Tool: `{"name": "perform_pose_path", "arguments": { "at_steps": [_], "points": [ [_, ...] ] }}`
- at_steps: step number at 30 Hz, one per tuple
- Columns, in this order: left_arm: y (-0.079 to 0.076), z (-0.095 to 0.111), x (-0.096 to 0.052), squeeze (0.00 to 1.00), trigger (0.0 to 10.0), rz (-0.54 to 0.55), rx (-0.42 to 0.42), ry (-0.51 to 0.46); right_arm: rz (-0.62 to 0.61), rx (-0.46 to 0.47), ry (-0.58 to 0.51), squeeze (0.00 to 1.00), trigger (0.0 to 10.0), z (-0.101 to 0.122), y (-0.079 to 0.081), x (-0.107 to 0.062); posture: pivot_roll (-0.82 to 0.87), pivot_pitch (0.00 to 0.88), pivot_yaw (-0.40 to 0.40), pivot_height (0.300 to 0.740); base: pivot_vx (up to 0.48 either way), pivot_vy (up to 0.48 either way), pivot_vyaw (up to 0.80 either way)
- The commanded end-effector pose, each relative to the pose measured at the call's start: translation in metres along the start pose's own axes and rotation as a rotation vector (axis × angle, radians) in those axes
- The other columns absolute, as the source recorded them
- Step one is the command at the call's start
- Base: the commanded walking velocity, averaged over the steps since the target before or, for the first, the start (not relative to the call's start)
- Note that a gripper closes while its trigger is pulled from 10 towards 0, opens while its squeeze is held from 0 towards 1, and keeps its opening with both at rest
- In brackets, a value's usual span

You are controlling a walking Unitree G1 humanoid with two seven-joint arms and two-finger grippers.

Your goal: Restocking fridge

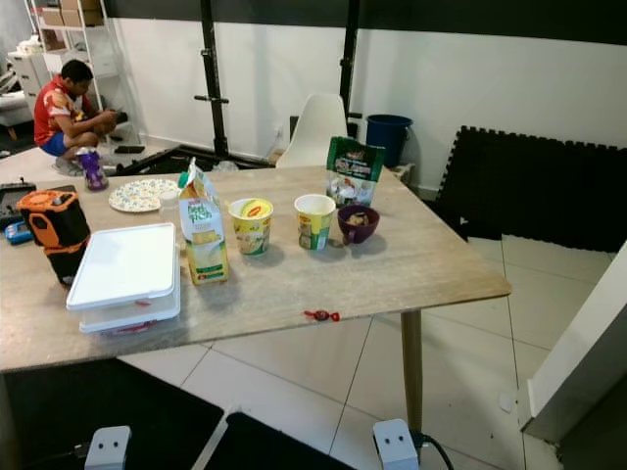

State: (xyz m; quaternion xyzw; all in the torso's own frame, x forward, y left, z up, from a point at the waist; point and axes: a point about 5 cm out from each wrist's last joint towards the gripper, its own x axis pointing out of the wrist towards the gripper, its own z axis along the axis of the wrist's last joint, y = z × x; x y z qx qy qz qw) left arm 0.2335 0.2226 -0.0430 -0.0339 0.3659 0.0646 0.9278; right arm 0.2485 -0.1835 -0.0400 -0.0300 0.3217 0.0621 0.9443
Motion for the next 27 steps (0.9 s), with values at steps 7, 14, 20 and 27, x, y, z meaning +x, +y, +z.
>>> {"name": "perform_pose_path", "arguments": {
  "at_steps": [7,14,20,27],
  "points": [
    [-0.0002,-0.0093,-0.0017,0.00,10.0,-0.006,-0.001,0.031,0.002,0.001,0.014,0.00,10.0,-0.0078,-0.0001,-0.0028,0.03,0.080,0.010,0.734,-0.421,0.000,0.00],
    [0.0006,-0.0092,-0.0016,0.00,10.0,-0.005,0.000,0.032,0.002,0.000,0.012,0.00,10.0,-0.0066,-0.0005,-0.0024,0.03,0.079,0.011,0.734,-0.409,0.000,0.00],
    [0.0024,-0.0092,-0.0017,0.00,10.0,0.001,-0.007,0.035,0.007,-0.002,0.002,0.00,10.0,-0.0035,0.0004,-0.0014,0.03,0.079,0.009,0.734,-0.054,0.000,0.00],
    [0.0037,-0.0095,-0.0019,0.00,10.0,0.007,-0.011,0.038,0.008,-0.002,-0.005,0.00,10.0,0.0001,-0.0006,-0.0004,0.03,0.079,0.004,0.734,0.000,0.000,0.00]
  ]
}}
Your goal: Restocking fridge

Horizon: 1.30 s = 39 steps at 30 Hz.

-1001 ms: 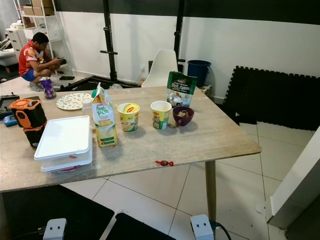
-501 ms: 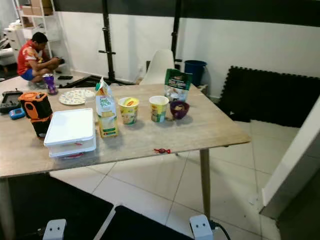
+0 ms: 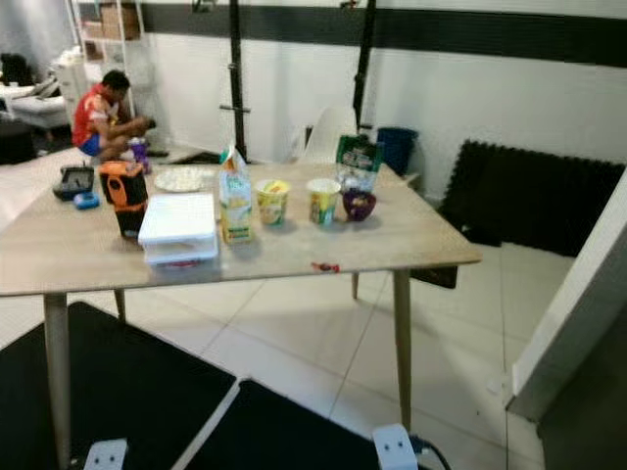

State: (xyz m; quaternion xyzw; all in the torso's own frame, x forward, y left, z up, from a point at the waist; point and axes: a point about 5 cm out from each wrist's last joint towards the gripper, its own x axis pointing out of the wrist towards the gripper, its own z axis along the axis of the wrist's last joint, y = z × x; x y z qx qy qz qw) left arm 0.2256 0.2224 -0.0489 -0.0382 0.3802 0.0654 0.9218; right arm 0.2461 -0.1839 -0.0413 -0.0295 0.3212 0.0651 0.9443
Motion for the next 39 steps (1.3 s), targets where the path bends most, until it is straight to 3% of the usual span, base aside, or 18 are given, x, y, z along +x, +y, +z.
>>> {"name": "perform_pose_path", "arguments": {
  "at_steps": [1,16,23,39],
  "points": [
    [0.003,0.000,0.000,0.00,10.0,0.008,-0.005,0.008,0.003,-0.002,-0.005,0.00,10.0,0.003,0.000,0.001,0.03,0.079,0.004,0.734,0.000,0.000,0.00],
    [0.004,0.001,0.000,0.00,10.0,0.011,-0.009,0.003,0.008,-0.001,-0.013,0.00,10.0,0.006,0.001,0.002,0.04,0.077,0.002,0.734,0.000,0.000,0.00],
    [0.003,0.004,0.000,0.00,10.0,-0.008,0.056,-0.010,0.004,0.000,-0.003,0.00,10.0,0.003,0.002,0.002,0.04,0.076,0.004,0.734,0.000,0.000,0.00],
    [-0.002,0.012,0.001,0.00,10.0,-0.034,0.021,-0.055,0.002,0.005,-0.007,0.00,10.0,0.004,0.003,0.002,0.04,0.071,0.005,0.734,0.000,0.000,0.00]
  ]
}}
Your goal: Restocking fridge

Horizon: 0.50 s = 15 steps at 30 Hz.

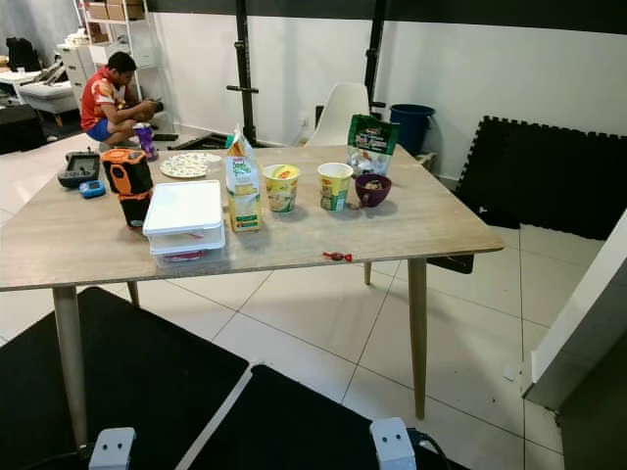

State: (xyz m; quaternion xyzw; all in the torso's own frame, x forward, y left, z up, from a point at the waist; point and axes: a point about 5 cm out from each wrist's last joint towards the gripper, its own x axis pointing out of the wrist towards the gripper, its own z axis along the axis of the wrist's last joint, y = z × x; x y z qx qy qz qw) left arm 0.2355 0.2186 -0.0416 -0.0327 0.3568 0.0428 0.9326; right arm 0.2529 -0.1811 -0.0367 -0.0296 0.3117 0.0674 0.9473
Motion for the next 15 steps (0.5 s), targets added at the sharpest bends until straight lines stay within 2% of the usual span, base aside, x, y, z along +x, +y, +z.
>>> {"name": "perform_pose_path", "arguments": {
  "at_steps": [1,15],
  "points": [
    [0.0035,0.0003,-0.0007,0.00,10.0,0.007,-0.004,-0.005,-0.002,0.007,0.012,0.00,10.0,-0.0038,0.0012,-0.0007,0.04,0.071,0.005,0.734,0.240,0.000,0.00],
    [0.0047,0.0002,-0.0011,0.00,10.0,0.009,-0.013,-0.009,0.000,0.008,0.011,0.00,10.0,-0.0031,0.0015,-0.0004,0.04,0.072,0.005,0.734,0.293,0.000,0.00]
  ]
}}
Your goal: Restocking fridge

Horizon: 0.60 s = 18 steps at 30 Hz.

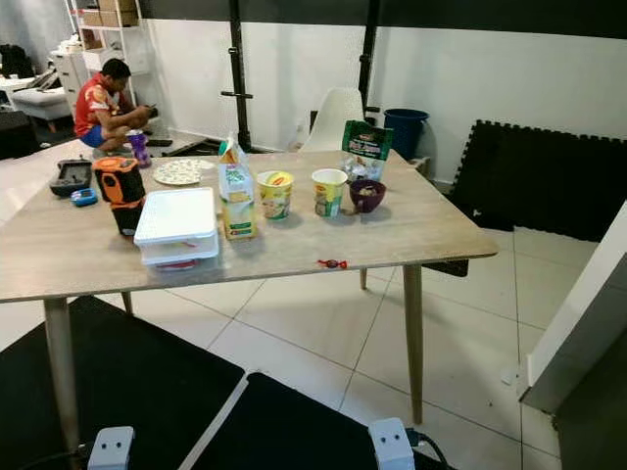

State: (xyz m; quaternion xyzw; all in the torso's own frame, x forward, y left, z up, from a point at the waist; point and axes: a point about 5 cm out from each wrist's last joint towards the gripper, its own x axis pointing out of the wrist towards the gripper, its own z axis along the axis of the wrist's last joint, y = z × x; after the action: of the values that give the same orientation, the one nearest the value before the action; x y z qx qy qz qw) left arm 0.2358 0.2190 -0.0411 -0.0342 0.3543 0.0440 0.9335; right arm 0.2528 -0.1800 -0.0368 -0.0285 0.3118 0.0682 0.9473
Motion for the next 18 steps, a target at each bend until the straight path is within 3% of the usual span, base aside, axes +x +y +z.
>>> {"name": "perform_pose_path", "arguments": {
  "at_steps": [1,18],
  "points": [
    [0.0043,-0.0003,-0.0010,0.00,10.0,0.008,-0.009,-0.004,-0.002,0.006,0.011,0.00,10.0,-0.0030,0.0005,-0.0006,0.04,0.072,0.005,0.734,0.337,0.000,0.00],
    [0.0064,-0.0007,-0.0017,0.00,10.0,0.008,-0.002,-0.003,-0.002,0.010,0.010,0.00,10.0,-0.0045,0.0019,-0.0010,0.04,0.075,0.010,0.734,0.331,0.000,0.00]
  ]
}}
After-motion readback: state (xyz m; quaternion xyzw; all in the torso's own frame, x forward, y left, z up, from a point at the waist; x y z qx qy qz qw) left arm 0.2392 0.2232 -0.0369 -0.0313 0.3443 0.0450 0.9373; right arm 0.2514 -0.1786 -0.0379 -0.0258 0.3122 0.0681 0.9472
